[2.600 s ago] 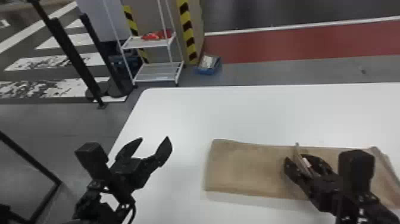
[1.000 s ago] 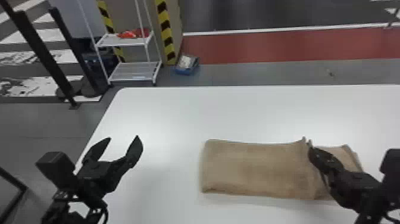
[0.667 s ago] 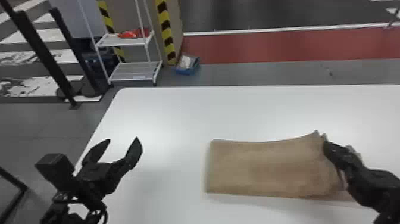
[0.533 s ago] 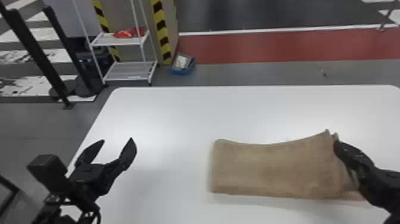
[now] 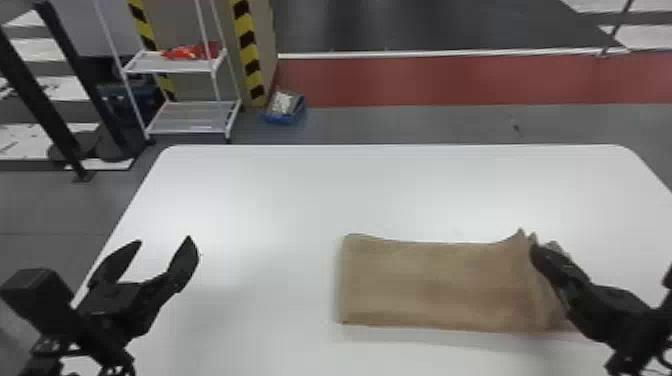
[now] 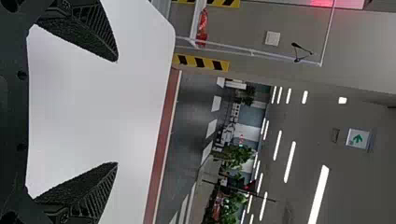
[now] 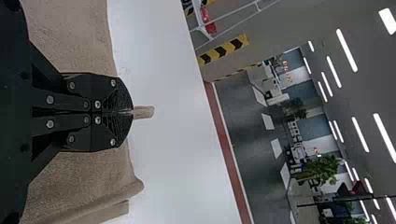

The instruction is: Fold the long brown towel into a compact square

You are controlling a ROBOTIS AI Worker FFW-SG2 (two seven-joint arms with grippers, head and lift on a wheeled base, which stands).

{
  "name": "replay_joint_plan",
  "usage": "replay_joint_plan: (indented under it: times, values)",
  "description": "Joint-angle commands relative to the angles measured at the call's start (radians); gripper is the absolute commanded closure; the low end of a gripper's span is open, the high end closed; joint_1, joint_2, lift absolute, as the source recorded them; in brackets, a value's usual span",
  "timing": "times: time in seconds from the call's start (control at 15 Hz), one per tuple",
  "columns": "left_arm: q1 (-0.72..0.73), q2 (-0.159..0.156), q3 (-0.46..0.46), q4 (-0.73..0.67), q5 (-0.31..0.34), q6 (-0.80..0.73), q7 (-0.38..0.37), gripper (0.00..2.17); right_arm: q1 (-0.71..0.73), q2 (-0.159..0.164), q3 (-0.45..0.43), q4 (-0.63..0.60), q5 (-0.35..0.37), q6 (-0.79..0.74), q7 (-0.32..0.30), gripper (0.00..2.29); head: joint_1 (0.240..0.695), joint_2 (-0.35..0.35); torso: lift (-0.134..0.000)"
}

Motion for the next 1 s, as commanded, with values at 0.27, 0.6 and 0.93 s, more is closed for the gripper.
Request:
replay_joint_plan:
  times: [0.27, 0.6, 0.93]
  values:
    - [-0.011, -0.003, -0.007, 0.020, 0.003, -0.003, -0.003, 0.08, -0.049, 0.001, -0.142, 0.047, -0.062, 0.072, 0.005, 1.65, 0.695, -0.020, -0.123]
    - [-0.002, -0.003, 0.004, 0.018, 0.003, -0.003, -0.006, 0.08, -0.080, 0.001, -0.153, 0.085, -0.049, 0.066, 0.014, 1.65, 0.695, -0.030, -0.123]
    - [-0.002, -0.003, 0.002, 0.021, 0.003, -0.003, -0.006, 0.08, -0.095, 0.001, -0.255, 0.016, -0.111, 0.128, 0.035, 1.65, 0.695, -0.038, -0.123]
